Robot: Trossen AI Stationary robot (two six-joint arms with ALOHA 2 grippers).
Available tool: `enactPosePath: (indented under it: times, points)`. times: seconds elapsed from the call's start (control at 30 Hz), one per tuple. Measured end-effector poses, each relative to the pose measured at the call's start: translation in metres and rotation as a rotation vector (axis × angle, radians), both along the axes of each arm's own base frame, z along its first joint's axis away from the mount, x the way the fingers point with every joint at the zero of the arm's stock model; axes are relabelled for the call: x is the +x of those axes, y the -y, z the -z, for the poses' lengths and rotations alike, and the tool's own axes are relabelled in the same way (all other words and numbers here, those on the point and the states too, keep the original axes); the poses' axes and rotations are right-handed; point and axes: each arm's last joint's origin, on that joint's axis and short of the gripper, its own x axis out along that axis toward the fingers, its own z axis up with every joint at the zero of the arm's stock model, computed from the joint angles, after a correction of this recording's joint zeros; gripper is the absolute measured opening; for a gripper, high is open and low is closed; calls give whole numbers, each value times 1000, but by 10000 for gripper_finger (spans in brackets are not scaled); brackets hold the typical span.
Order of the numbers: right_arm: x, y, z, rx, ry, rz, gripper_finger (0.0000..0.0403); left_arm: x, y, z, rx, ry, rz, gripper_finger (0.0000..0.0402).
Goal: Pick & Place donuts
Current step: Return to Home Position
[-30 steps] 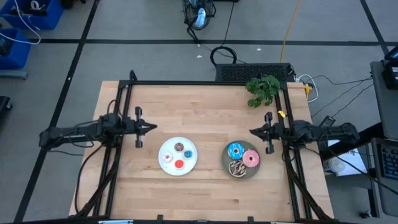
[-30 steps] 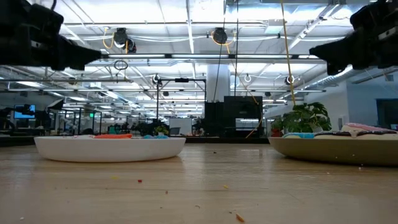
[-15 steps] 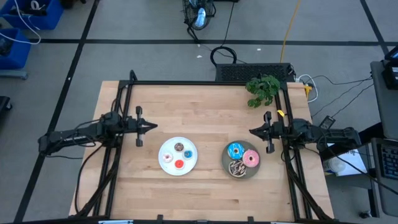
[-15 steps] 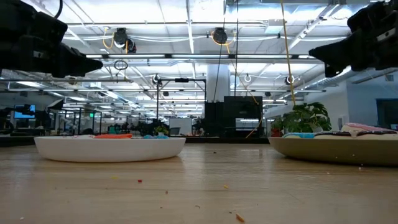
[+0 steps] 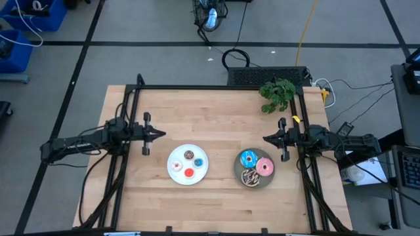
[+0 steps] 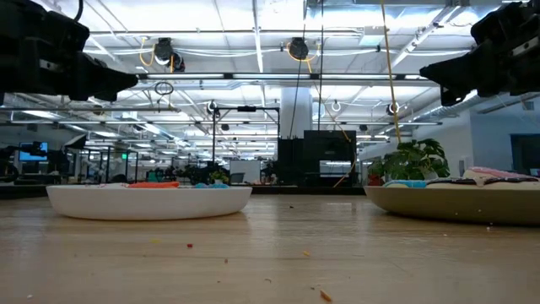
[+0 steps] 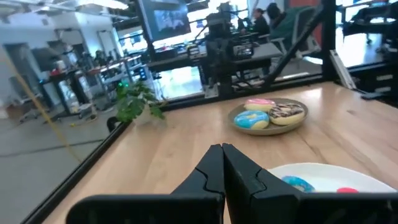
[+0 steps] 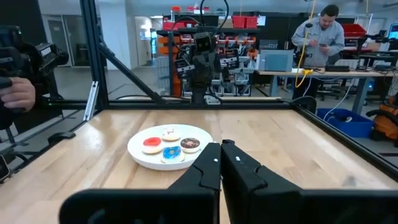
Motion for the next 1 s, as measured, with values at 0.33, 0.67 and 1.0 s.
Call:
enactPosePath:
  times: [0.33, 0.67, 1.0]
  points:
    - [0, 0, 2, 31, -24, -1, 0, 0, 1, 6, -27, -56, -57, 1]
    - [0, -3, 2, 38, -23, -45, 0, 1, 6, 4, -16, -46, -62, 0]
    - [3, -10, 5, 22, -58, -38, 0, 1, 6, 5, -39, -52, -87, 0]
